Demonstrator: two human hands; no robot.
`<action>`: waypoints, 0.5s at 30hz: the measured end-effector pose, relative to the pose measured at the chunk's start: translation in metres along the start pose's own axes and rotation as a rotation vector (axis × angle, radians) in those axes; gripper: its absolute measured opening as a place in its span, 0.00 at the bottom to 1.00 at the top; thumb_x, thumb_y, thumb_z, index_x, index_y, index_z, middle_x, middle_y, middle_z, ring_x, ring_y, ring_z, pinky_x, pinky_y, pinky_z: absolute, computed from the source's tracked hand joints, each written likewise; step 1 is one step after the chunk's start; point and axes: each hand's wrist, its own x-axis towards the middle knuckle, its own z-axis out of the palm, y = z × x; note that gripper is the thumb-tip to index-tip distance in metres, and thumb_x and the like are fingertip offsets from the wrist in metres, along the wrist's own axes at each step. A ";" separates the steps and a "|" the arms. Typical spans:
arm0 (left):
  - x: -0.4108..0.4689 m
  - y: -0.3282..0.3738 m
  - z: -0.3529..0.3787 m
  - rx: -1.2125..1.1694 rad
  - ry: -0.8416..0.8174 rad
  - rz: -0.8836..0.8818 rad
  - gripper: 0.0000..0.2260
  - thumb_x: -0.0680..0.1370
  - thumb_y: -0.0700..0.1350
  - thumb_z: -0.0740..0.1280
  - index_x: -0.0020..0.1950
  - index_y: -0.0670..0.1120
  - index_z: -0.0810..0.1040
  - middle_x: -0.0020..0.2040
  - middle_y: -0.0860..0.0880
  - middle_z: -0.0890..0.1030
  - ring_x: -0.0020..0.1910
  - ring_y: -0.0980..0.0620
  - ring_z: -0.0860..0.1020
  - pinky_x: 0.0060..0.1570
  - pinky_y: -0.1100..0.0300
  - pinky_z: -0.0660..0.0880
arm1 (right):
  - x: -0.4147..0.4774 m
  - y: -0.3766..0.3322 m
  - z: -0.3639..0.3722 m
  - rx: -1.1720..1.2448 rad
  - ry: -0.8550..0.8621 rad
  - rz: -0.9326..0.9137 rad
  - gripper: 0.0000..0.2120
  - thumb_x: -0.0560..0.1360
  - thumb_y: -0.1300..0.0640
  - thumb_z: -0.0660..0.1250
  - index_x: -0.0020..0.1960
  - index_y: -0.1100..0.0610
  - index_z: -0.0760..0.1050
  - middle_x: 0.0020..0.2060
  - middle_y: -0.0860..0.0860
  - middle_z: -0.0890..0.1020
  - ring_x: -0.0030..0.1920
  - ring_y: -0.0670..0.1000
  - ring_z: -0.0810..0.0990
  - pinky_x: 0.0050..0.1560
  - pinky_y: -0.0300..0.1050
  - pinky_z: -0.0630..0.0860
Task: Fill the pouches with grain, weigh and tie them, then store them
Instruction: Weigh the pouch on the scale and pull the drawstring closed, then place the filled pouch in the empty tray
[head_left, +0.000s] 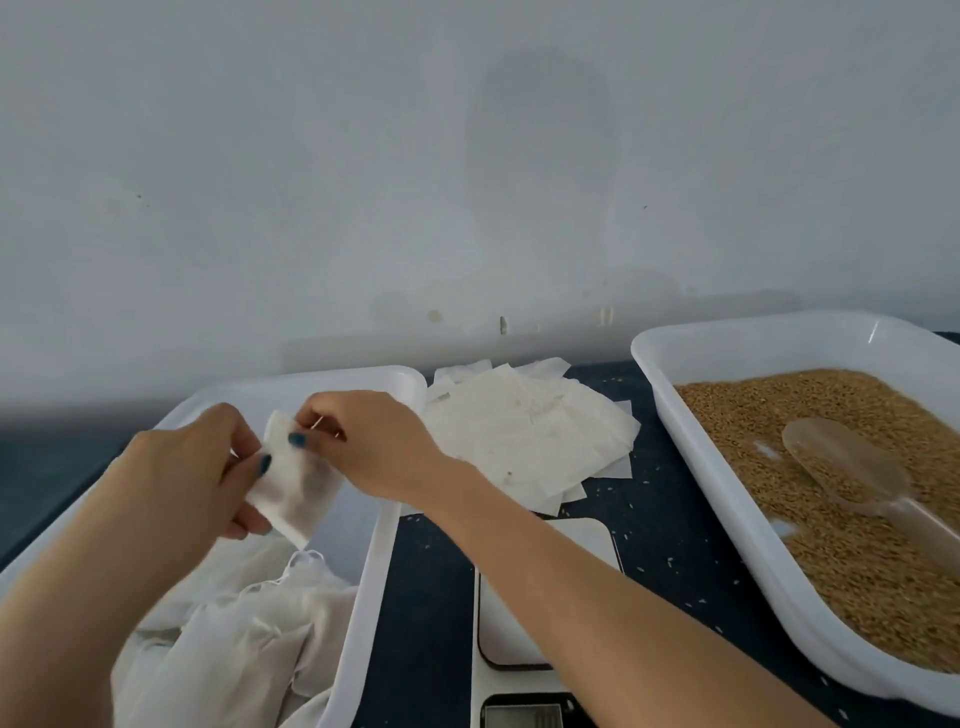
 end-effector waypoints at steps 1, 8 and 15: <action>0.008 -0.004 -0.001 0.006 -0.059 -0.054 0.07 0.81 0.43 0.64 0.43 0.46 0.72 0.27 0.52 0.82 0.25 0.55 0.81 0.44 0.49 0.80 | 0.008 0.001 0.009 -0.041 -0.010 0.019 0.09 0.81 0.52 0.63 0.56 0.53 0.80 0.48 0.49 0.82 0.49 0.54 0.78 0.47 0.47 0.73; 0.027 -0.033 0.030 -0.020 -0.330 -0.319 0.05 0.82 0.36 0.59 0.48 0.37 0.71 0.32 0.40 0.84 0.32 0.42 0.84 0.37 0.53 0.80 | 0.027 0.016 0.070 -0.278 -0.205 0.124 0.06 0.78 0.64 0.64 0.50 0.65 0.78 0.44 0.60 0.80 0.44 0.61 0.77 0.42 0.47 0.69; 0.039 -0.055 0.029 0.273 -0.316 -0.389 0.04 0.81 0.40 0.62 0.51 0.40 0.74 0.37 0.46 0.86 0.37 0.47 0.84 0.43 0.54 0.81 | 0.012 0.005 0.068 -0.229 -0.468 0.103 0.15 0.82 0.58 0.62 0.64 0.66 0.70 0.54 0.62 0.79 0.46 0.58 0.75 0.42 0.49 0.70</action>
